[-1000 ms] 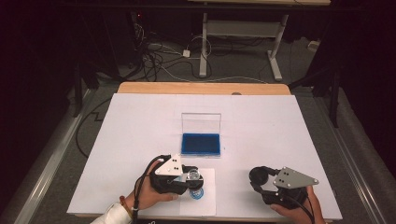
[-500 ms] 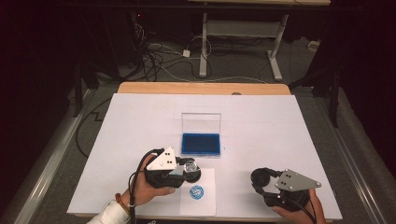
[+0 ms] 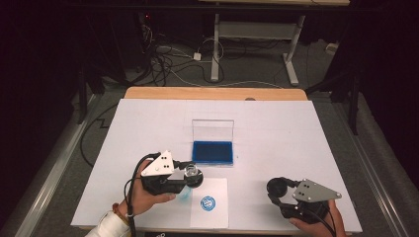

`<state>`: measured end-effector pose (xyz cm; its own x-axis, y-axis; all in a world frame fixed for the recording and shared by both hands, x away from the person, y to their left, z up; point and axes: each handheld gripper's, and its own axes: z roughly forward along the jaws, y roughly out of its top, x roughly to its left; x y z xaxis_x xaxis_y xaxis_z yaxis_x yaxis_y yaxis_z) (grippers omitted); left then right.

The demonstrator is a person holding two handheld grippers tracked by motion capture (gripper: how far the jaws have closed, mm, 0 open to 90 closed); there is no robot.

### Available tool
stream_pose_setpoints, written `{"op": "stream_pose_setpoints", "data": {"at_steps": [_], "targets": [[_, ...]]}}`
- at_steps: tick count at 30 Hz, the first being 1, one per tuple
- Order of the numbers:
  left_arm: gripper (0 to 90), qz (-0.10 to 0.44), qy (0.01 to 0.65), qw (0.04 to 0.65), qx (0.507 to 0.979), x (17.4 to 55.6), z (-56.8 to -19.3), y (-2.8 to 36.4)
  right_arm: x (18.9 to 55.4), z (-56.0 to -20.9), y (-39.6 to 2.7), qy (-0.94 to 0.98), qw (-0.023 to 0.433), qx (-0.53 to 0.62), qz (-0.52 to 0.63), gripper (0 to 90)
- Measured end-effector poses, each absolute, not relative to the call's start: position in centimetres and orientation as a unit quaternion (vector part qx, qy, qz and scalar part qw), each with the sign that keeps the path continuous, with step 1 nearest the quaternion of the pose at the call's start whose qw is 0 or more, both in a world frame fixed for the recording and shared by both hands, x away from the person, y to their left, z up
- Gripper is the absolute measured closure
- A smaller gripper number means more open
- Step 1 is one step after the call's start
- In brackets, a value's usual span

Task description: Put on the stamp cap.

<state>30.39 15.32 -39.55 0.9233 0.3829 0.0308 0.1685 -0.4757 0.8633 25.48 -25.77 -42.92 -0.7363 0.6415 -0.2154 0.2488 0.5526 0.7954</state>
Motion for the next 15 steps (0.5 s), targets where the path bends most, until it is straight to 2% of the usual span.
{"op": "stream_pose_setpoints", "data": {"at_steps": [15], "targets": [[54.5,0.129,0.179,0.508,0.833,30.7,-38.1,17.9,25.9,-43.4,-25.4,0.849,0.239,0.267,0.389,38.5]]}}
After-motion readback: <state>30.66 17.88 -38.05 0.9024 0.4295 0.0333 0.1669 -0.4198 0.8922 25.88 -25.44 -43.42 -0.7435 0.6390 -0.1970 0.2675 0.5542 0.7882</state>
